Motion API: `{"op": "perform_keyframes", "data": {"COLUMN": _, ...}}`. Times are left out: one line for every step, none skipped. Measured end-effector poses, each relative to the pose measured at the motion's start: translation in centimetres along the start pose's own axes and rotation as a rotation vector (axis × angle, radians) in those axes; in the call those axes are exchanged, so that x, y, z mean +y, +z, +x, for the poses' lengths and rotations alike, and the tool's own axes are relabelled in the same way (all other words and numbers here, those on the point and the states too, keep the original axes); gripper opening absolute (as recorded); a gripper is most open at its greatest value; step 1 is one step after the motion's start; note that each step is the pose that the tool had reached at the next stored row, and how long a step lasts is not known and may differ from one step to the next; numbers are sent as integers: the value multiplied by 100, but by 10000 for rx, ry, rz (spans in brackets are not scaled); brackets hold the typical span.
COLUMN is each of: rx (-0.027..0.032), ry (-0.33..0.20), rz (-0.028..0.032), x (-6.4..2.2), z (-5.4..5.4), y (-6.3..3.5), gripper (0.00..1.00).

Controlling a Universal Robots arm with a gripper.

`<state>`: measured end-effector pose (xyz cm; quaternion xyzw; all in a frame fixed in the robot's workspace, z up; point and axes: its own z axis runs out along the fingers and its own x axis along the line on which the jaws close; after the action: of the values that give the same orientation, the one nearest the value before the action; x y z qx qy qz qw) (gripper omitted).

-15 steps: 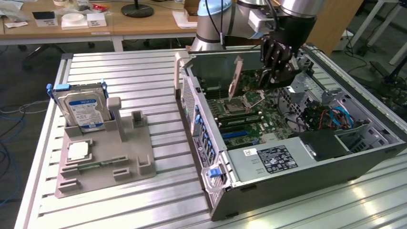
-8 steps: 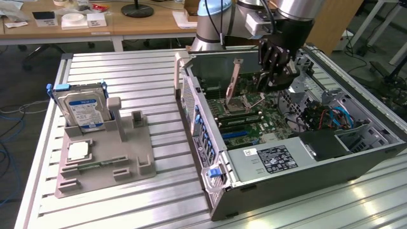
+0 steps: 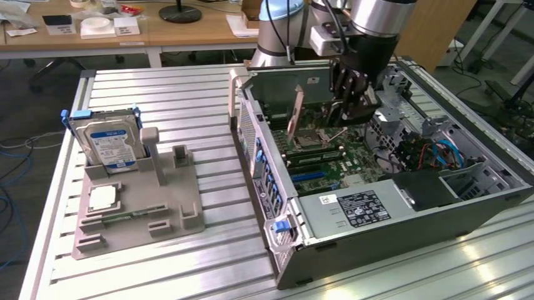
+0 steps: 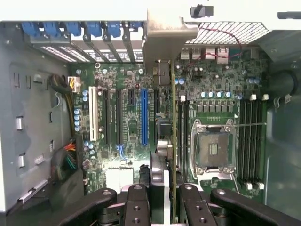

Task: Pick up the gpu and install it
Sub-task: 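Insert the gpu into the slot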

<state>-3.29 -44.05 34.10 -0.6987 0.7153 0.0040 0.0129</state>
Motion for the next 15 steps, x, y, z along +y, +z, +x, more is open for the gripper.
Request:
{"op": "perform_keyframes", "data": {"rx": 2, "ry": -1, "rz": 0, "x": 0, "z": 2, "y": 16, "gripper": 28}}
{"op": "perform_keyframes", "data": {"rx": 2, "ry": -1, "rz": -1, "x": 1, "z": 4, "y": 34, "gripper": 28}}
{"op": "perform_keyframes", "data": {"rx": 1, "ry": 0, "rz": -1, "x": 1, "z": 7, "y": 51, "gripper": 28}}
{"op": "perform_keyframes", "data": {"rx": 1, "ry": 0, "rz": -1, "x": 1, "z": 8, "y": 69, "gripper": 28}}
{"op": "perform_keyframes", "data": {"rx": 1, "ry": 1, "rz": -1, "x": 5, "z": 9, "y": 87, "gripper": 28}}
{"op": "perform_keyframes", "data": {"rx": 1, "ry": -2, "rz": -2, "x": 20, "z": 9, "y": 102, "gripper": 28}}
{"op": "perform_keyframes", "data": {"rx": 0, "ry": 0, "rz": -1, "x": 47, "z": 10, "y": 112, "gripper": 28}}
{"op": "perform_keyframes", "data": {"rx": 0, "ry": 0, "rz": 0, "x": 69, "z": 11, "y": 118, "gripper": 28}}
{"op": "perform_keyframes", "data": {"rx": 1, "ry": 0, "rz": -1, "x": 80, "z": 11, "y": 126, "gripper": 28}}
{"op": "perform_keyframes", "data": {"rx": 1, "ry": -1, "rz": -1, "x": 81, "z": 12, "y": 137, "gripper": 28}}
{"op": "perform_keyframes", "data": {"rx": 1, "ry": -1, "rz": -1, "x": 82, "z": 13, "y": 151, "gripper": 28}}
{"op": "perform_keyframes", "data": {"rx": -1, "ry": -1, "rz": -1, "x": 82, "z": 15, "y": 167, "gripper": 28}}
{"op": "perform_keyframes", "data": {"rx": 1, "ry": 0, "rz": -1, "x": 82, "z": 18, "y": 180, "gripper": 28}}
{"op": "perform_keyframes", "data": {"rx": 3, "ry": -1, "rz": -2, "x": 82, "z": 23, "y": 191, "gripper": 28}}
{"op": "perform_keyframes", "data": {"rx": 6, "ry": -1, "rz": -2, "x": 82, "z": 30, "y": 199, "gripper": 28}}
